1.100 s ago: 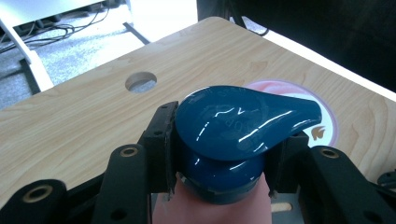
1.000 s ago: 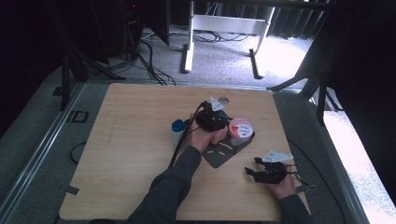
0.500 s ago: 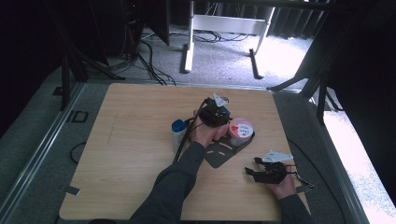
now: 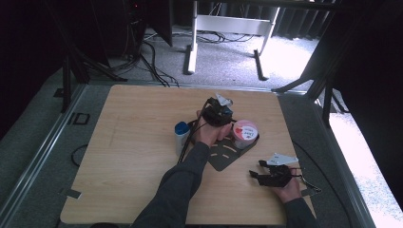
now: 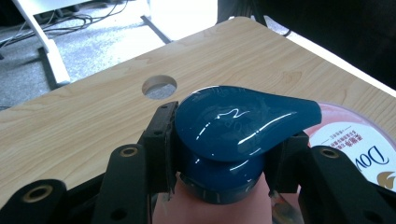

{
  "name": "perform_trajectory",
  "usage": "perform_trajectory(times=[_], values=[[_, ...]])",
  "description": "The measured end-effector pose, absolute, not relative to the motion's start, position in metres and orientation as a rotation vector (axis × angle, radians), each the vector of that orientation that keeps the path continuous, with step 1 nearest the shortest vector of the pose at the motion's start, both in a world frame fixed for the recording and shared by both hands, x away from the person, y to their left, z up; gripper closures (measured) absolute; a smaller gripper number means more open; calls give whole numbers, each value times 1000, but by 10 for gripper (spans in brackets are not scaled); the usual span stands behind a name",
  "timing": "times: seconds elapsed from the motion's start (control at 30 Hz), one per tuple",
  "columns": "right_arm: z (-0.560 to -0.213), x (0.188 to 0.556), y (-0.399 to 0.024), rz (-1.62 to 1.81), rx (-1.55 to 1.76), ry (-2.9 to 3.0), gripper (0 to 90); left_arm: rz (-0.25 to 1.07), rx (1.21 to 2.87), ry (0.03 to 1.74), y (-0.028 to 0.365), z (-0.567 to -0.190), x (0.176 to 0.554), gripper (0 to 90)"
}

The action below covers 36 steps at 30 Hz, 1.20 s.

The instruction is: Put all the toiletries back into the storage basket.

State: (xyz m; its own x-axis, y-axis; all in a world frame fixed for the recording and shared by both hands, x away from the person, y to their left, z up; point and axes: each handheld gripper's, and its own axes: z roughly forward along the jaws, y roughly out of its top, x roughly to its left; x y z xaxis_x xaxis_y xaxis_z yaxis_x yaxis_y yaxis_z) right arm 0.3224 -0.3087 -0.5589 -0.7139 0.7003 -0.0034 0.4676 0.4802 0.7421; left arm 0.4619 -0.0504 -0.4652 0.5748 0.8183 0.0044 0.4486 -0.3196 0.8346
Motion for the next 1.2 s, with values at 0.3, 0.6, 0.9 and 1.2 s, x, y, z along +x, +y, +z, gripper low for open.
perform_trajectory(times=[0.3,0.6,0.9,1.2], values=[[-559,322,-309,1075,988,2423,348,563,1950,1045,-54,-465,466,528],[-559,322,-309,1075,987,2423,348,577,1926,1075,-57,-466,469,528],[-559,322,-309,1076,987,2423,347,592,1910,1105,-63,-466,470,528],[-559,322,-309,1075,988,2424,347,609,1877,1138,-73,-467,467,528]])
